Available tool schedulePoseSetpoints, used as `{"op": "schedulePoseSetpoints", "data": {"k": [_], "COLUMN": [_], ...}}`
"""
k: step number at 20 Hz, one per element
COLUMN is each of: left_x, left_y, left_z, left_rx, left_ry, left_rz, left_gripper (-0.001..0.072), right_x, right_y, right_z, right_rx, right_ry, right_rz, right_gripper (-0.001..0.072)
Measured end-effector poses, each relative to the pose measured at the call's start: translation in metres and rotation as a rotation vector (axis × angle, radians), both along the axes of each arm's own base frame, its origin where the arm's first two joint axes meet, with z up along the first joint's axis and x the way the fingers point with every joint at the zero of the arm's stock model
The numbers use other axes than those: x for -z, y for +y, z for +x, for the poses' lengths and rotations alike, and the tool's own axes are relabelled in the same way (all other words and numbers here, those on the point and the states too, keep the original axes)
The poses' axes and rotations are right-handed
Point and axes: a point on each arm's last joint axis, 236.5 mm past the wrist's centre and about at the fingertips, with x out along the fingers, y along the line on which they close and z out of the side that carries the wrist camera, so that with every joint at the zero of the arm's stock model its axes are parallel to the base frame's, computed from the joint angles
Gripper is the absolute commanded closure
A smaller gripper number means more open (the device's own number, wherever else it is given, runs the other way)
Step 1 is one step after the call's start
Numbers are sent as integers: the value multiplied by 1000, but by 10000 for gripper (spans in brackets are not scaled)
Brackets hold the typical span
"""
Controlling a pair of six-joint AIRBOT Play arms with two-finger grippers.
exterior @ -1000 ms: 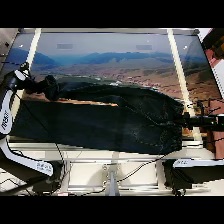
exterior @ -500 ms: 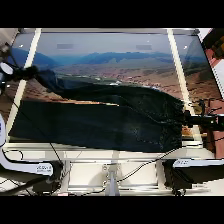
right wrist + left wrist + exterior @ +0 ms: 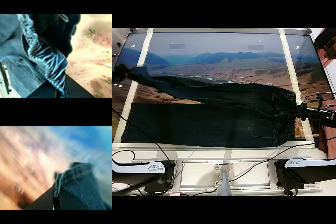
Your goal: Fold the clothes and pants, and hang the long-sleeved shirts on hangers.
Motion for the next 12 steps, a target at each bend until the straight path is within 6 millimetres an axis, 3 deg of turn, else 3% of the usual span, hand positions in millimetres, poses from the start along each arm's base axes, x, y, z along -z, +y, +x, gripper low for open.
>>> {"op": "schedulePoseSetpoints", "data": {"k": [3,6,8,12], "left_x": [39,55,52,18], "left_y": [2,3,6,19], "left_z": [-21,-30,-27,-15], "left_rx": [-15,-34,-66,-99], "left_ry": [125,170,143,29], "left_rz": [-70,-108,-120,-70], "left_gripper": [693,692,691,692], "right_x": [-2,-1,-4,-14], "right_y": [-3,-8,-11,-19], "right_z": [5,10,16,35], "right_rx": [32,70,102,187], "right_ry": [2,6,-3,-48], "right_rz": [7,2,11,40], "right_gripper": [676,676,676,675]}}
